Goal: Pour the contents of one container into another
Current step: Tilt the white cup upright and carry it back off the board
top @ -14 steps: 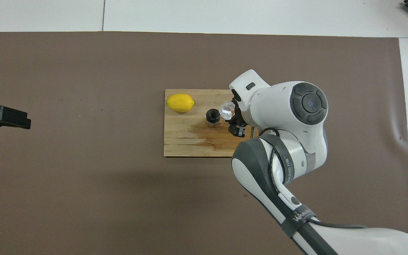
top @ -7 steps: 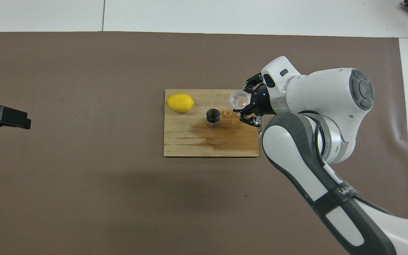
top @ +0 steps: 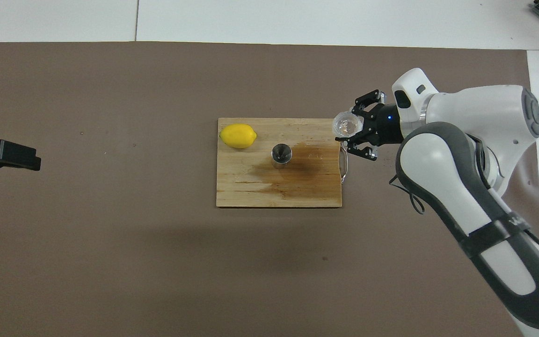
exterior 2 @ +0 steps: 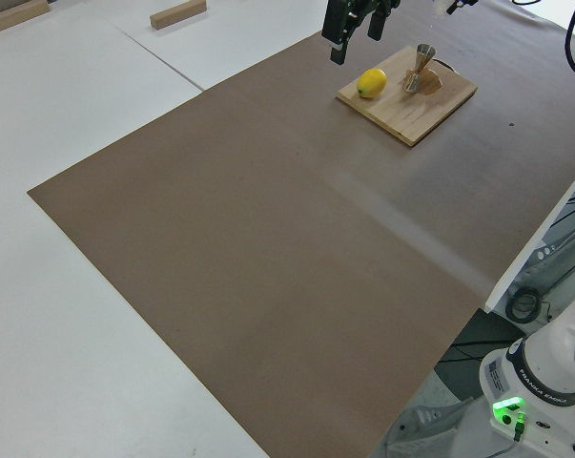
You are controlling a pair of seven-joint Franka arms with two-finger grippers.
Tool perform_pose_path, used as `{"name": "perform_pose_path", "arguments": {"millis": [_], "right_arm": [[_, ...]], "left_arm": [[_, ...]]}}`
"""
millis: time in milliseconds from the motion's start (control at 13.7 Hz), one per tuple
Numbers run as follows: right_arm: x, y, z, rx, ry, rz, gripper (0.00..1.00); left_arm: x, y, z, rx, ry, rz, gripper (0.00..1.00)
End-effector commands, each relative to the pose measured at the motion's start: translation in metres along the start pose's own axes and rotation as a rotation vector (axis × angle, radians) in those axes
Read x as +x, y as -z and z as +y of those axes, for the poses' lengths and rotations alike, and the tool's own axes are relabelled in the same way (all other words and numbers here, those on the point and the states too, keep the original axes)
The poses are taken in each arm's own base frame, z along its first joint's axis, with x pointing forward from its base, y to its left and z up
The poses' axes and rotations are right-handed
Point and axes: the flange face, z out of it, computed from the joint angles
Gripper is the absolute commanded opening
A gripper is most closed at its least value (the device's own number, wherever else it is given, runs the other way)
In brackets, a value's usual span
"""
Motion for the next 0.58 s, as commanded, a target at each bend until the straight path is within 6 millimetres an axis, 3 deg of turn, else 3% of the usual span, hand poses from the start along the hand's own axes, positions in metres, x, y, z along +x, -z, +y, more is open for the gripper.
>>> {"name": "perform_pose_path", "arguments": {"millis": [0,218,509], "right_arm": [[-0.046,0.025,-0.015,0.017,0.008,0.062,0.09],[-0.099,0.04,-0.015,0.039,0.04,0.07,0.09],[-0.16,0.033,-0.033,0.027,0.067,0.151,0.1]], "left_arm": [[-0.003,0.0,-0.002,-0.011,0.0,-0.012,1.0],[-0.003,0.0,-0.002,-0.011,0.0,-0.012,1.0],[-0.003,0.0,-0.002,-0.011,0.0,-0.012,1.0]]}}
